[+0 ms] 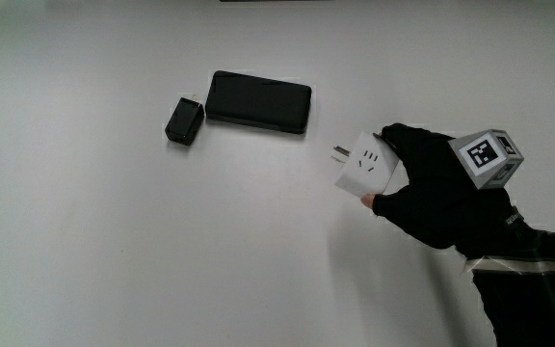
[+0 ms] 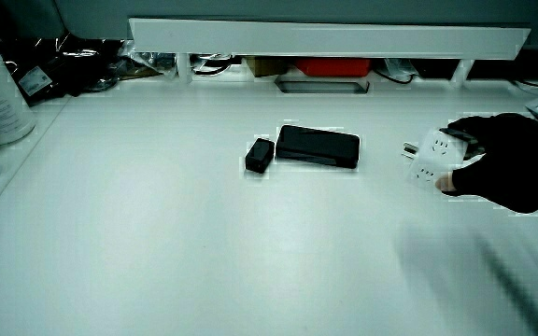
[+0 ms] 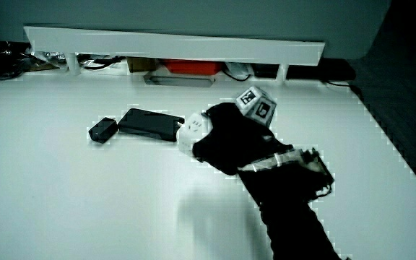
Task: Place socket
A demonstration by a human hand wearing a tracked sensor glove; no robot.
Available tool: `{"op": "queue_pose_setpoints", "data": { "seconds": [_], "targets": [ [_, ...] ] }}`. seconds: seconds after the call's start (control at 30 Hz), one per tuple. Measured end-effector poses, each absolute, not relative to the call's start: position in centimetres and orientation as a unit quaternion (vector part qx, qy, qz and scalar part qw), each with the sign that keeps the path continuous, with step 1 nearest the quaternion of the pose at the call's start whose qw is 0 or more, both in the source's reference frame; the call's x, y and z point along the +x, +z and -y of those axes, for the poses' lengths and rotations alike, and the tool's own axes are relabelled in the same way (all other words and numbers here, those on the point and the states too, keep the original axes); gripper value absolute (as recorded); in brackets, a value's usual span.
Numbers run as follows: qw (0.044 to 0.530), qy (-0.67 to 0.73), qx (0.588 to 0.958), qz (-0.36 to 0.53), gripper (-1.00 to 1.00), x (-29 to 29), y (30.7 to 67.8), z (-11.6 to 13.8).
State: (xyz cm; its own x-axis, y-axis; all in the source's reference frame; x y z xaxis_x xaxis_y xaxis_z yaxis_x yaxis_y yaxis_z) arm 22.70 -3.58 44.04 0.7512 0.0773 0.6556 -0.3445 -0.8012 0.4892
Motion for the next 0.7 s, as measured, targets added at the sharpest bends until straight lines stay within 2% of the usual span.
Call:
{"op": "queue_pose_setpoints", "data": {
  "seconds": [0.03, 0.47, 0.57, 0.6, 0.63, 0.7],
  "targets": [
    [0.3, 0.314, 0.899, 0.057, 0.0, 23.2, 45.2, 3.6],
    [0.327, 0.34, 0.882, -0.002, 0.0, 25.5, 51.1, 3.5],
    [0.338, 0.342, 0.877, -0.008, 0.0, 25.8, 52.1, 3.3],
    [0.361, 0.366, 0.858, -0.007, 0.0, 26.2, 52.5, 3.3],
    [0.337, 0.357, 0.871, -0.012, 0.0, 26.1, 52.2, 3.2],
    [0.333, 0.357, 0.872, -0.021, 0.0, 26.5, 52.6, 3.2]
  ]
}}
